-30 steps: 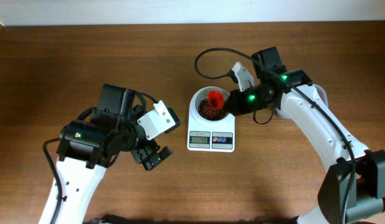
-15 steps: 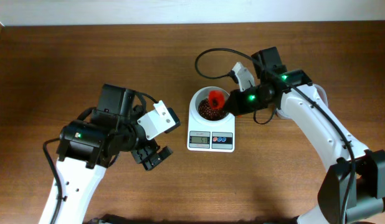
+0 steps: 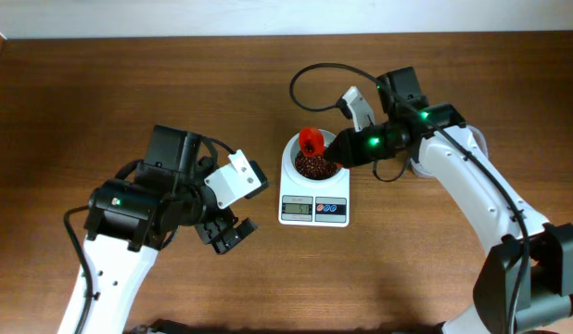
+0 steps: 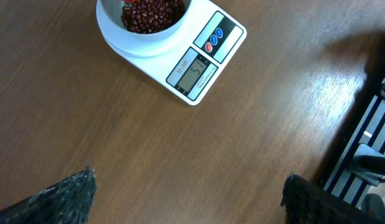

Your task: Scoop and weigh 50g on scale

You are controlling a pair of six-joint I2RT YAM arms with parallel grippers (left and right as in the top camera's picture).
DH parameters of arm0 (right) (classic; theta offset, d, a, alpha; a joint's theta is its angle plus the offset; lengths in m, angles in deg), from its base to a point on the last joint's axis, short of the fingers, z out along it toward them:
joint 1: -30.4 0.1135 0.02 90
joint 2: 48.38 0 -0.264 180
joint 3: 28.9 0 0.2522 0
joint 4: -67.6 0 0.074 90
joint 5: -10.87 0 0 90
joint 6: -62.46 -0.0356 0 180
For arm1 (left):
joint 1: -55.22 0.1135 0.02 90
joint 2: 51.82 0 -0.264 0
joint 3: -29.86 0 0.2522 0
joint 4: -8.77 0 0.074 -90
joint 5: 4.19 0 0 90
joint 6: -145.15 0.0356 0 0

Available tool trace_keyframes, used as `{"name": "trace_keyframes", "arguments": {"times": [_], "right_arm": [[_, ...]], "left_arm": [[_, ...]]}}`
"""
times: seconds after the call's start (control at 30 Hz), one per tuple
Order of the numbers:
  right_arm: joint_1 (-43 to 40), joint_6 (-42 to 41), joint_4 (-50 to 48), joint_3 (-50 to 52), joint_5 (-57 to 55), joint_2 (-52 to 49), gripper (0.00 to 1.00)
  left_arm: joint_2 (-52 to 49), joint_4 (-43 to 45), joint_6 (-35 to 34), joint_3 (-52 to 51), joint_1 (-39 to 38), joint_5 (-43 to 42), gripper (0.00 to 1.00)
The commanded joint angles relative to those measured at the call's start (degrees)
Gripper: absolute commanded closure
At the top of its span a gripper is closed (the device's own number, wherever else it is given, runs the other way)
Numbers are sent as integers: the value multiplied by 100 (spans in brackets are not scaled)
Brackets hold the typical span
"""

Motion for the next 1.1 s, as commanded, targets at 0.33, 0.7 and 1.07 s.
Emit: {"name": "trace_keyframes", "arguments": {"times": [0.33,0.7,1.07], "right_arm": [[-39,328,92,-114,-1071,179,96],[-24,457,133,-111,-1316,-109,96],[79,656,219,-111,-1563,-114,96]], "left_arm": [[9,-4,92,107,35,-81,1],[9,-4,92,107,35,-81,1],[9,-4,92,107,35,-81,1]]}}
